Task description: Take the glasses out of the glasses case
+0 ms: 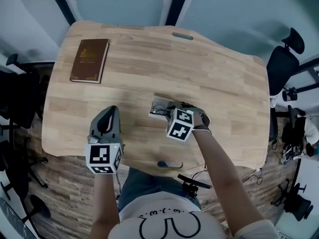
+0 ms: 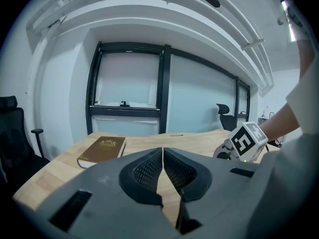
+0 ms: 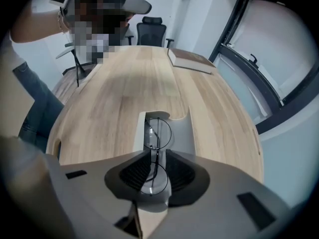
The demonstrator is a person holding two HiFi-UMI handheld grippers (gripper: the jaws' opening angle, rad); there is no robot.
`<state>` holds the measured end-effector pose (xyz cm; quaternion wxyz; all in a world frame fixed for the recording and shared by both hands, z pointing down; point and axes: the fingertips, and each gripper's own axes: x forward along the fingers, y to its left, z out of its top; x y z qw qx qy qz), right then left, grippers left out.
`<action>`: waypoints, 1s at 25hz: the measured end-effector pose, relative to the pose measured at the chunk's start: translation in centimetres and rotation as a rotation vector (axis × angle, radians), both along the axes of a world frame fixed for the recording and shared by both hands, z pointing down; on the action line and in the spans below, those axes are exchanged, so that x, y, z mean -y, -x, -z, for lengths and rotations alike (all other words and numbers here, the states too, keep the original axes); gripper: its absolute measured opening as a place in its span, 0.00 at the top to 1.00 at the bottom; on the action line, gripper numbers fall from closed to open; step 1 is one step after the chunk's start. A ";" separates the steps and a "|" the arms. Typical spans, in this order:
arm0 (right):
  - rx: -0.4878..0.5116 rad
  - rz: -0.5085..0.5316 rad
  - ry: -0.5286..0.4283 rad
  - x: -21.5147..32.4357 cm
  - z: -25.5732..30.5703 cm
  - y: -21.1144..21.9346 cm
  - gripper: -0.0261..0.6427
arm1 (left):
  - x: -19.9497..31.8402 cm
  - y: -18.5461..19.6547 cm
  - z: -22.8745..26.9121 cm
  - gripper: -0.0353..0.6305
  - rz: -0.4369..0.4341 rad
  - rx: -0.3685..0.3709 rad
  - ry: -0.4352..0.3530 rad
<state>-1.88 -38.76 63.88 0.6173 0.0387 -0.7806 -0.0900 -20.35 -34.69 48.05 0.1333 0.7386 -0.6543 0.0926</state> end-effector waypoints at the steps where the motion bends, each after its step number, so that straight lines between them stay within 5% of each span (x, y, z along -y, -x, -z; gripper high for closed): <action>1: -0.006 -0.001 0.003 0.1 -0.2 0.0 0.75 | 0.0 0.2 -0.1 0.92 0.003 -0.002 0.001; 13: -0.023 -0.050 0.032 0.3 -0.7 0.1 0.87 | 0.4 -0.3 -0.3 0.92 -0.022 -0.006 0.003; 25: 0.082 -0.073 -0.135 1.0 5.3 0.5 0.88 | 2.0 -0.3 3.1 0.92 -0.052 0.005 -0.081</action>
